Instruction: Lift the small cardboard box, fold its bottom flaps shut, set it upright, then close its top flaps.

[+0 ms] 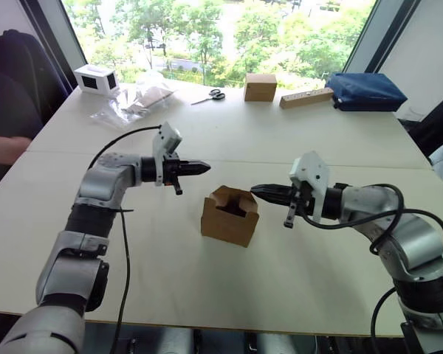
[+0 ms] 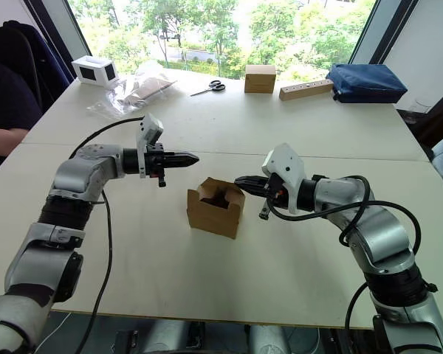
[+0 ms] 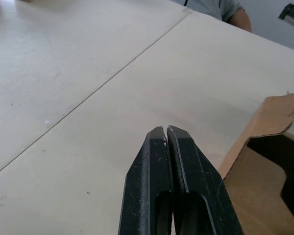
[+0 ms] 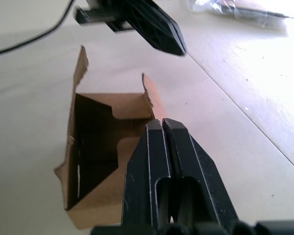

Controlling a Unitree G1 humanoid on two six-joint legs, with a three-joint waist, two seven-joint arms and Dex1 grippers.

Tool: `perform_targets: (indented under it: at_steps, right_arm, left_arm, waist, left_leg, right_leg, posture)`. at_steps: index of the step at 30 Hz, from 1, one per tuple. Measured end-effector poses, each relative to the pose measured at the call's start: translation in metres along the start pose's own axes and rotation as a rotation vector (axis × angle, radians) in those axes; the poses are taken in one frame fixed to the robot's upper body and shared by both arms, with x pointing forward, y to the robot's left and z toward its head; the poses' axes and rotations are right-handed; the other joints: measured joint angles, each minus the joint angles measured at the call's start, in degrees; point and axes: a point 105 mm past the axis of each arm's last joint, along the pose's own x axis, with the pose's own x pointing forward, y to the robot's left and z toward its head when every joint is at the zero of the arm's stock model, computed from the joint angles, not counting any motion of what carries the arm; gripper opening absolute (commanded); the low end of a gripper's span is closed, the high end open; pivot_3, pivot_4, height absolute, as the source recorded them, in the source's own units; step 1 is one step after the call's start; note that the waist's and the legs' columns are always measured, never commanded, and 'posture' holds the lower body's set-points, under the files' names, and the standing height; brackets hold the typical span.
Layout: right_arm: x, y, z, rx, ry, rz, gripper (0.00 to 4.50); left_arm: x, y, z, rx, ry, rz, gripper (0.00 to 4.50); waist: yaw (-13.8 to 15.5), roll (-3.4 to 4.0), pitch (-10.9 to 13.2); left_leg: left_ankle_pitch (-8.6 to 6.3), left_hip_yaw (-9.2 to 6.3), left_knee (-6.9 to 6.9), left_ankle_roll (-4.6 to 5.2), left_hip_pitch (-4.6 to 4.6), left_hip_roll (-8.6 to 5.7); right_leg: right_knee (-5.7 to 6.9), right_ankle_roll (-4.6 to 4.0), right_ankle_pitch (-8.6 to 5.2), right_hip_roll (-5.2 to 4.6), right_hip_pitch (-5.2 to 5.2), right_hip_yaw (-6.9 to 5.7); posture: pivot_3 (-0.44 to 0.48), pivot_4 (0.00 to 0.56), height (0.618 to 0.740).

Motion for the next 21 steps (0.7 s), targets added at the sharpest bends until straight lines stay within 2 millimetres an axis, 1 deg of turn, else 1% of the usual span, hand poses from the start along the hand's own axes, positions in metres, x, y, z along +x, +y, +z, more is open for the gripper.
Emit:
perform_targets:
  at_steps: [2,5,9,11,13,16,21]
  right_arm:
    - [-0.002,0.01,0.015,0.031,-0.058,0.035,0.0]
    - [-0.003,0.026,0.025,0.04,-0.065,0.094,0.0]
    - [0.002,0.051,0.02,0.007,0.01,0.176,0.0]
    - [0.01,0.062,0.011,-0.015,0.06,0.211,0.0]
    - [0.015,0.064,-0.002,-0.064,0.129,0.208,0.0]
    - [0.02,0.06,-0.009,-0.112,0.164,0.189,0.0]
    - [0.028,0.052,-0.008,-0.188,0.163,0.161,0.0]
  left_arm:
    - [0.005,0.004,-0.009,-0.009,0.019,-0.001,0.06]
    - [0.011,0.007,-0.02,-0.02,0.056,-0.011,0.06]
    - [0.014,0.008,-0.039,-0.059,0.109,-0.049,0.06]
    - [0.018,0.002,-0.049,-0.106,0.133,-0.094,0.06]
    - [0.022,-0.005,-0.054,-0.121,0.152,-0.144,0.06]
    - [0.022,-0.01,-0.054,-0.108,0.167,-0.191,0.06]
    - [0.022,-0.018,-0.053,-0.094,0.167,-0.235,0.06]
  waist:
    - [0.0,0.0,0.0]
    - [0.0,0.0,0.0]
    - [-0.1,0.0,0.0]
    - [-0.1,-0.01,0.0]
    - [0.0,-0.02,0.0]
    - [-0.1,-0.02,0.0]
    - [-0.1,-0.02,0.0]
  left_leg:
    - [-0.01,0.0,0.0,0.01,0.0,0.01]
    - [-0.02,-0.01,-0.01,0.03,0.0,0.01]
    - [-0.04,-0.01,-0.01,0.07,-0.01,0.02]
    - [-0.04,0.0,-0.01,0.07,-0.06,0.02]
    - [-0.04,-0.01,0.01,0.07,-0.17,0.0]
    - [-0.04,0.0,0.05,0.08,-0.33,-0.01]
    - [-0.04,-0.01,0.05,0.08,-0.44,0.0]
  right_leg:
    - [-0.01,0.0,0.0,0.0,0.0,0.0]
    - [0.0,0.0,0.0,-0.02,0.0,-0.01]
    - [-0.03,-0.01,0.0,-0.02,-0.02,-0.02]
    - [-0.04,-0.02,-0.01,-0.02,-0.04,-0.02]
    - [-0.05,-0.02,-0.01,-0.03,-0.11,-0.02]
    - [-0.06,0.0,0.0,-0.03,-0.25,-0.01]
    - [0.0,0.01,0.01,-0.02,-0.39,-0.02]
  posture:
    - [0.0,0.15,0.74]
    - [0.0,0.15,0.74]
    - [0.0,0.15,0.74]
    - [0.0,0.15,0.74]
    - [0.0,0.15,0.74]
    - [0.0,0.15,0.74]
    - [0.0,0.15,0.74]
